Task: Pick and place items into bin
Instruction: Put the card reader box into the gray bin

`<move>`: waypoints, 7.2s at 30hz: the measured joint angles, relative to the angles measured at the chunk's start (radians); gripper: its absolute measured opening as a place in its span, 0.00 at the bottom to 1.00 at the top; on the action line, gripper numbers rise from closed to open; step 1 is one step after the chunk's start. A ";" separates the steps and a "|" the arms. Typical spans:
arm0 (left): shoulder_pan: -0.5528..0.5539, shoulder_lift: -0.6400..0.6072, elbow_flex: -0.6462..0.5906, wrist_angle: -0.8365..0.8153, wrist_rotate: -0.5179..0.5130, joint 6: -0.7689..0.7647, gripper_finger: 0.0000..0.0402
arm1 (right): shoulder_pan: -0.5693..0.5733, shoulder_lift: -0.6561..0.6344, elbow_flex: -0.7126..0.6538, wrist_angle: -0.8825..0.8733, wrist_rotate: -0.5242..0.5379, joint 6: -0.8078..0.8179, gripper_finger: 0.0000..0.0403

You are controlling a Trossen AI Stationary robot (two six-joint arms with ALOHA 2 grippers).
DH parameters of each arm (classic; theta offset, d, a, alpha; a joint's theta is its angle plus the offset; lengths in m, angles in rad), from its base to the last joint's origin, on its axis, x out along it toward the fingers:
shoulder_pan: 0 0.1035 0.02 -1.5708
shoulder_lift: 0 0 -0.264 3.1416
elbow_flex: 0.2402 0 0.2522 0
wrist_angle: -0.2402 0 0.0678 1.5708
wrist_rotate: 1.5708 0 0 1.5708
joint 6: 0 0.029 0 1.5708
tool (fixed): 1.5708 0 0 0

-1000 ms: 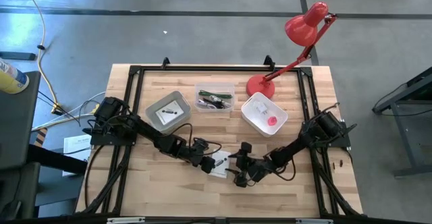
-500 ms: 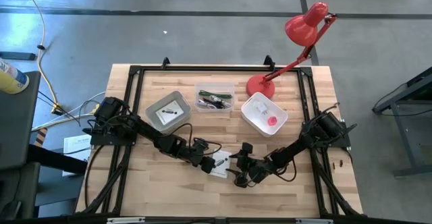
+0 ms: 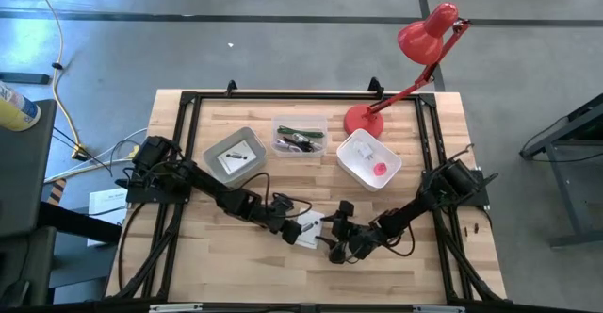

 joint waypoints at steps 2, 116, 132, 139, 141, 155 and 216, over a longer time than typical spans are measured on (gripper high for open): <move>0.000 0.000 0.001 0.008 -0.004 0.009 0.45 | 0.000 0.000 0.000 0.000 -0.001 0.000 0.64; -0.007 0.112 0.107 0.051 -0.083 0.001 0.45 | 0.092 -0.246 -0.007 -0.250 -0.182 -0.015 0.64; -0.010 0.113 0.108 0.165 -0.070 0.020 0.45 | 0.115 -0.163 -0.004 -0.239 -0.165 0.061 0.64; -0.024 0.108 0.139 0.028 -0.032 0.049 0.45 | 0.126 -0.155 -0.004 -0.223 -0.130 0.072 0.64; -0.030 0.107 0.139 -0.004 -0.022 0.048 0.45 | 0.131 -0.155 -0.004 -0.223 -0.131 0.082 0.64; -0.053 0.106 0.135 -0.021 -0.034 0.042 0.45 | 0.153 -0.201 -0.007 -0.284 -0.111 0.090 0.64; -0.138 0.159 0.140 0.113 -0.107 -0.178 0.45 | 0.157 -0.049 -0.002 -0.054 0.013 0.149 0.64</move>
